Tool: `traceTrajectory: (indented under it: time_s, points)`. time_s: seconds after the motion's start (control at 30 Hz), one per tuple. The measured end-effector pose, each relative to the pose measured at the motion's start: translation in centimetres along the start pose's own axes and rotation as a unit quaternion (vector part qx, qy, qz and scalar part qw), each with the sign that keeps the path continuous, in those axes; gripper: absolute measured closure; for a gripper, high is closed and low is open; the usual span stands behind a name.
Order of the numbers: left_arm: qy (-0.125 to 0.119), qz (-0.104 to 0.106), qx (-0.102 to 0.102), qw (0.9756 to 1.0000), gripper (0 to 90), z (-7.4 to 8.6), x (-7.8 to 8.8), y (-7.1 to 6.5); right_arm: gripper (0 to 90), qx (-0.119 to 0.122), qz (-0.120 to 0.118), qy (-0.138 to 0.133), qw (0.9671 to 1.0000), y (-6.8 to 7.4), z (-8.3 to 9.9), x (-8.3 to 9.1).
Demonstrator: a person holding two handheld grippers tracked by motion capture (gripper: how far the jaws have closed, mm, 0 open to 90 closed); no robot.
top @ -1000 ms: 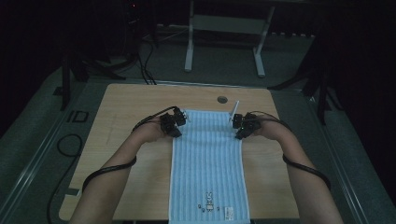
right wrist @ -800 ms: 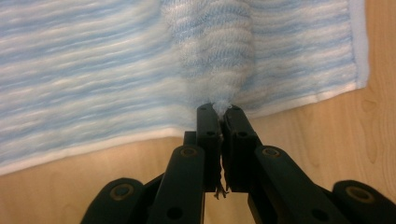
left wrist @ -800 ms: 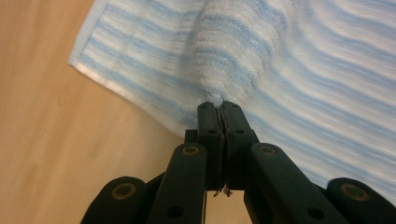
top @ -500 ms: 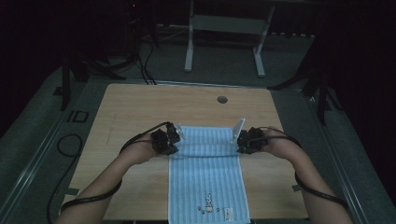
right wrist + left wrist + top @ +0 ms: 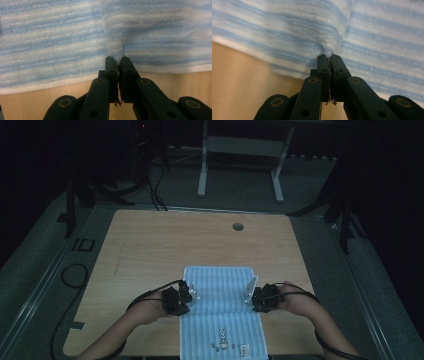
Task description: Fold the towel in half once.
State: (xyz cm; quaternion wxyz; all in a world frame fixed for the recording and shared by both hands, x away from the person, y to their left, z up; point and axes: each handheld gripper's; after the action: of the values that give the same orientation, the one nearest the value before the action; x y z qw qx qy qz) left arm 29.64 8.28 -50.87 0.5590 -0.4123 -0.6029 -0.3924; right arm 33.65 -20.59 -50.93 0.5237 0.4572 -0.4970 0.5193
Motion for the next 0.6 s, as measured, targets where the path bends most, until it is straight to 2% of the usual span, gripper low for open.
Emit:
traceTrajectory:
  time_s: [0.07, 0.1, 0.17, 0.27, 0.37, 0.47, 0.53, 0.57, 0.6]
  points:
    - [0.0, 0.006, -0.001, 1.0, 86.3, 0.1, -0.6, -0.1, 86.2, -0.004, -0.005, -0.006, 1.0, 0.1, 0.1, -0.2]
    - [-0.003, 0.017, -0.005, 0.9998, 85.1, 0.1, -0.8, -0.1, 86.1, -0.005, -0.009, -0.008, 0.9999, 0.0, 0.2, -0.2]
    - [-0.003, 0.029, -0.006, 0.9996, 77.3, 0.2, -0.6, 0.0, 81.4, -0.003, -0.019, -0.003, 0.9998, 0.1, 0.3, -0.2]
    - [-0.026, 0.018, 0.003, 0.9995, 71.5, 0.5, 0.9, 0.3, 75.7, -0.004, -0.012, -0.004, 0.9999, 0.2, 0.4, 0.6]
    - [-0.049, 0.011, 0.01, 0.9987, 72.4, 0.6, 2.3, 0.8, 74.3, -0.012, 0.0, -0.033, 0.9994, 0.0, 0.6, 2.5]
    - [-0.04, 0.001, 0.012, 0.9991, 73.0, 0.1, 2.2, 1.1, 71.8, -0.016, 0.002, -0.052, 0.9985, -0.3, 0.2, 3.7]
    - [-0.033, 0.0, 0.013, 0.9994, 73.0, -0.3, 1.7, 1.1, 69.1, -0.019, 0.015, -0.06, 0.9979, -0.5, -0.1, 4.2]
    - [-0.03, 0.0, 0.013, 0.9995, 73.0, -0.4, 1.4, 1.1, 70.2, -0.024, 0.018, -0.064, 0.9975, -0.6, -0.2, 4.4]
    - [-0.024, -0.001, 0.011, 0.9996, 73.0, -0.6, 1.0, 1.0, 78.6, -0.031, 0.017, -0.069, 0.997, -0.8, -0.4, 4.3]
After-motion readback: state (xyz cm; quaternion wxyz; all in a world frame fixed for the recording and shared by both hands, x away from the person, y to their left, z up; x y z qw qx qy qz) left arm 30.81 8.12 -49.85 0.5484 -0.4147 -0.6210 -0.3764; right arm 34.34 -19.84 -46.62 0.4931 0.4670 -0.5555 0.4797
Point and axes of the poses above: each handheld gripper's, and its own axes: x roughly backward along the jaws, z roughly out of its underside, y roughly to its left, and after that the axes turned 13 degrees about y, right-handed
